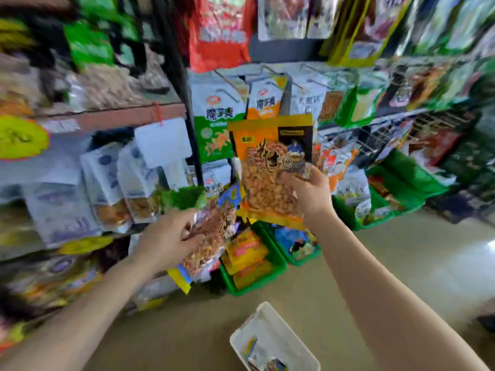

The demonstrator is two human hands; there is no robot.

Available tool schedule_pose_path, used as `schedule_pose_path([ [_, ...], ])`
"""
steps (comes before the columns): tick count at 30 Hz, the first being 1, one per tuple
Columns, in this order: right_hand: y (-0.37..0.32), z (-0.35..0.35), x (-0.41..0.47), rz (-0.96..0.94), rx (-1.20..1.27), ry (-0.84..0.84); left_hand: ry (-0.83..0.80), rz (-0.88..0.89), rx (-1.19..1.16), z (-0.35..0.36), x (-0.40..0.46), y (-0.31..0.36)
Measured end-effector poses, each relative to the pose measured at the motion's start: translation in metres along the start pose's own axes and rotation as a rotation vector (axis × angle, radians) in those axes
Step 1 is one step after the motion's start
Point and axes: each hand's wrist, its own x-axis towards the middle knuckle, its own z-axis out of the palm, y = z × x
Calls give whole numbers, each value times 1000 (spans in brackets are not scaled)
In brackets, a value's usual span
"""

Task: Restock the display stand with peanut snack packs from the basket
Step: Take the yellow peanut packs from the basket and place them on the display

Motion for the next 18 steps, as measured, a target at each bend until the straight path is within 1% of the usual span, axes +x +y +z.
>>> schedule_pose_path([
  [3,-59,64,-7,-105,73,-69,194,-10,-42,-79,-25,-41],
  [7,-124,158,-23,-228,166,-155,413,-11,-14,-175,-55,-98],
  [10,-158,226,-31,-264,172,-199,492,-58,16,-230,-74,-144],
  [14,-185,303,-33,-327,110,-222,536,-89,80,-276,-90,-204],
  [16,-191,338,-26,-312,91,-231,576,-134,110,-293,-93,-227],
  [18,-194,370,-18,-254,101,-257,647,-141,113,-307,-94,-244],
])
